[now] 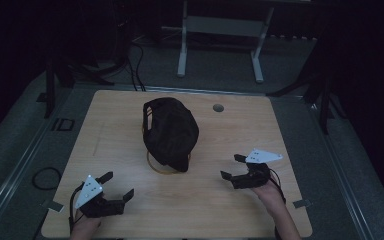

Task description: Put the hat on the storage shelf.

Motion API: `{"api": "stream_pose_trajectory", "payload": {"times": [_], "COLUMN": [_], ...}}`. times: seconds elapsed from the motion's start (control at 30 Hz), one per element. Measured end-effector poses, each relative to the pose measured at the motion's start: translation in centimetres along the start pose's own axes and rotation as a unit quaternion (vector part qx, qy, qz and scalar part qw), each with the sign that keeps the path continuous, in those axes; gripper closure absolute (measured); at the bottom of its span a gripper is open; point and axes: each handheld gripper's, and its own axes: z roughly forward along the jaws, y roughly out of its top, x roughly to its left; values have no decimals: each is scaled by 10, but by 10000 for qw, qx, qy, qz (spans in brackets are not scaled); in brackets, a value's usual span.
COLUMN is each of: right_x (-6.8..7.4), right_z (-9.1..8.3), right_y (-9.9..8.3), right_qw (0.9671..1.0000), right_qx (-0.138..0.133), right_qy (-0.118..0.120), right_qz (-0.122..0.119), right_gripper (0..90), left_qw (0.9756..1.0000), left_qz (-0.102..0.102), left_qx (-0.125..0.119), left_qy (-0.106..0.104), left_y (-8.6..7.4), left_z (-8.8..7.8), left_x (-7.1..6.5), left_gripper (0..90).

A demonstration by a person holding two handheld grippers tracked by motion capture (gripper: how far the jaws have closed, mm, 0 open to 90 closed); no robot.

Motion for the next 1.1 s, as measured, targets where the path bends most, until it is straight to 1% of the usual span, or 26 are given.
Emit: {"api": "stream_pose_trajectory", "payload": {"times": [0.1, 0.2, 0.27, 0.33, 0.43, 0.7, 0.83, 0.87, 0.97, 1.1], "right_x": [-1, -2, -3, -3, -3, -4, -5, -5, -7, -4], "right_z": [-2, -3, -3, -4, -4, -9, -13, -16, -20, -24], "right_y": [-8, -15, -18, -20, -28, -40, -47, -50, -53, -58], "right_qw": [10000, 9998, 9997, 9997, 9996, 9995, 9991, 9988, 9988, 9985], "right_qx": [30, 70, 85, 90, 146, 171, 190, 220, 189, 239], "right_qy": [-58, -190, -221, -222, -224, -275, -364, -425, -452, -480], "right_qz": [-24, -44, -21, -18, 19, 52, 42, 52, 86, 57], "right_gripper": [135, 133, 133, 133, 133, 133, 133, 133, 133, 134], "left_qw": [10000, 10000, 10000, 10000, 10000, 10000, 10000, 10000, 10000, 10000], "left_qz": [-7, -26, -30, -28, -26, -20, -37, -24, -17, -26], "left_qx": [-2, -24, -24, -21, 1, 8, 25, 29, 30, 28], "left_qy": [-3, -16, -15, -23, -26, -26, -38, -32, -39, -63], "left_y": [0, 0, 0, 0, 0, -1, -1, -1, -1, -1], "left_z": [0, 0, 0, 0, 0, 0, 1, 1, 1, 1], "left_x": [0, 0, 0, 0, 0, 0, 0, 0, -1, 0], "left_gripper": [29, 29, 29, 29, 29, 29, 29, 29, 29, 29]}}
